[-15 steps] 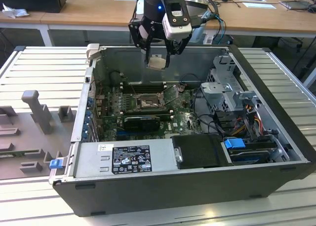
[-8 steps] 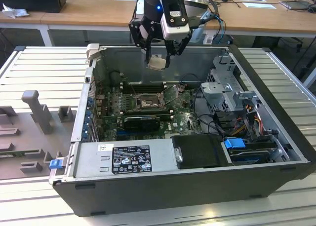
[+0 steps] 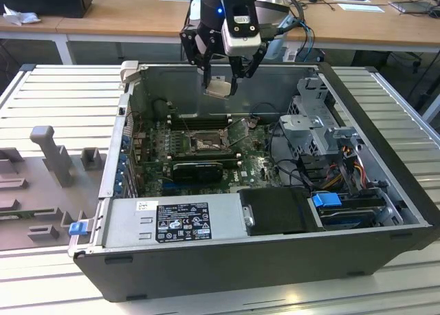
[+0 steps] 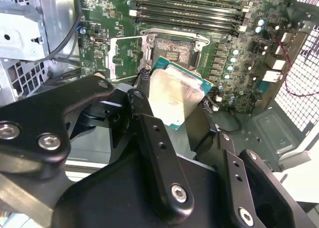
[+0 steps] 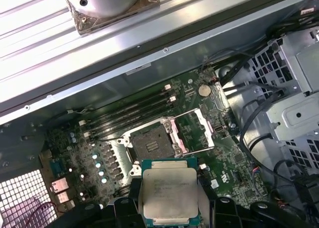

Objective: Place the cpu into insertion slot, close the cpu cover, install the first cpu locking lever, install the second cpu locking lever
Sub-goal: 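Place the cpu into insertion slot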

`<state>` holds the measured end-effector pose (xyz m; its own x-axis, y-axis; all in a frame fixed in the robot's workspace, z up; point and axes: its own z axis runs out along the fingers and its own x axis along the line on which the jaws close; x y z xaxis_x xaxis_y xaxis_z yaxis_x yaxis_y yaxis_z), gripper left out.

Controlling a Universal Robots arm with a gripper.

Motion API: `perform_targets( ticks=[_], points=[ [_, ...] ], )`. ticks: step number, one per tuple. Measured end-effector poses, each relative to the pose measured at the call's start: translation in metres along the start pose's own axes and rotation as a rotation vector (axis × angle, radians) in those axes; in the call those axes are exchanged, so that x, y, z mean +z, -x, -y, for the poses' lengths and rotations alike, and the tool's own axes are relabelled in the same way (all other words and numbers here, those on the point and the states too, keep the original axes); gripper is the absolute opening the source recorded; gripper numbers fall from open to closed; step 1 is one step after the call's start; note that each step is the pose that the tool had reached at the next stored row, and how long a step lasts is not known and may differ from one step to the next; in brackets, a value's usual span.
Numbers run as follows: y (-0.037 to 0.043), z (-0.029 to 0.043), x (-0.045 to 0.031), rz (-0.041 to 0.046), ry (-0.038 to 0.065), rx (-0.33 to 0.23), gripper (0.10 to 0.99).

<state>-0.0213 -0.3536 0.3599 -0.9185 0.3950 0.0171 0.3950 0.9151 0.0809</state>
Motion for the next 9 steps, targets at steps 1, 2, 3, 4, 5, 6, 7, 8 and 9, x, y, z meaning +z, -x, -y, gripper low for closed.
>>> perform_targets(
  ticks=[1, 2, 3, 4, 5, 6, 7, 8, 9],
  points=[
    [0.0000, 0.0000, 0.0000, 0.0004, 0.000, 0.004, 0.529],
    [0.0000, 0.0000, 0.0001, 0.0008, 0.000, 0.009, 0.529],
    [0.0000, 0.0000, 0.0002, 0.0019, -0.001, 0.020, 0.529],
    [0.0000, 0.0000, 0.0002, 0.0025, -0.001, 0.026, 0.529],
    [0.0000, 0.0000, 0.0003, 0.0029, -0.001, 0.030, 0.529],
    [0.0000, 0.0000, 0.0004, 0.0045, -0.001, 0.045, 0.529],
    [0.0000, 0.0000, 0.0005, 0.0058, -0.001, 0.059, 0.529],
    [0.0000, 0.0000, 0.0006, 0.0063, -0.002, 0.065, 0.529],
    [0.0000, 0.0001, 0.0007, 0.0068, -0.002, 0.069, 0.529]
  ],
)
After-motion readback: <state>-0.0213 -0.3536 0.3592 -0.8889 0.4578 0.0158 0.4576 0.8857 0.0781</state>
